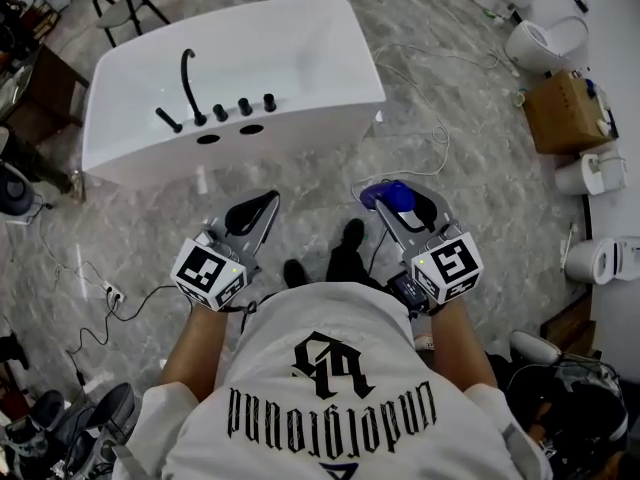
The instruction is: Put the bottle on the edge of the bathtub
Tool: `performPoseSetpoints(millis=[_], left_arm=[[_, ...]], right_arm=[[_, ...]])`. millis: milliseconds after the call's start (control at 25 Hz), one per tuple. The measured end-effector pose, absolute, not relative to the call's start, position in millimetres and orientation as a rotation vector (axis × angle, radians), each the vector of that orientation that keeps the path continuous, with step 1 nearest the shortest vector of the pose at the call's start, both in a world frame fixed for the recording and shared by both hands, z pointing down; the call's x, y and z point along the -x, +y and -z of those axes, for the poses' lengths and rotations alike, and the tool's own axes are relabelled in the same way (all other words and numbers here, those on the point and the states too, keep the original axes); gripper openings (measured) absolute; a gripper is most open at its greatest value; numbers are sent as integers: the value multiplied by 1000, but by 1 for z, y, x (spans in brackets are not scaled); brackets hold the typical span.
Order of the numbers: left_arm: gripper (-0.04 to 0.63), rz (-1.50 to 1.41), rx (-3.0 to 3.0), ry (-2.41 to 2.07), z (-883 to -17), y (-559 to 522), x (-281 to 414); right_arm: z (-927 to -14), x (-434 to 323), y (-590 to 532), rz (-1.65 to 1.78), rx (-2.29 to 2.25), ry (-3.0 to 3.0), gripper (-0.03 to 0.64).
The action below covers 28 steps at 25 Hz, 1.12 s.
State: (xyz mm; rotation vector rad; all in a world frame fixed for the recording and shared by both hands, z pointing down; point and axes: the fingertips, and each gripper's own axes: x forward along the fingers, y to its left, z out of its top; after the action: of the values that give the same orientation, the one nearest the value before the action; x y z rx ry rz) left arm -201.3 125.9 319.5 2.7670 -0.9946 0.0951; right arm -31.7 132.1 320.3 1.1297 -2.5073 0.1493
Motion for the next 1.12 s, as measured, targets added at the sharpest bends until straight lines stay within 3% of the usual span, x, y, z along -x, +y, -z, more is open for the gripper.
performPoseSetpoints(millis=[480,1120], left_arm=[[6,-146,-2690,-1138,-323,43,160],[8,-135,-2629,-1218,-331,-66,34]], right_arm=[[-339,-14,24,-179,-995,-2575,153],[-359,-108,-79,-153,-803,-2619,155]])
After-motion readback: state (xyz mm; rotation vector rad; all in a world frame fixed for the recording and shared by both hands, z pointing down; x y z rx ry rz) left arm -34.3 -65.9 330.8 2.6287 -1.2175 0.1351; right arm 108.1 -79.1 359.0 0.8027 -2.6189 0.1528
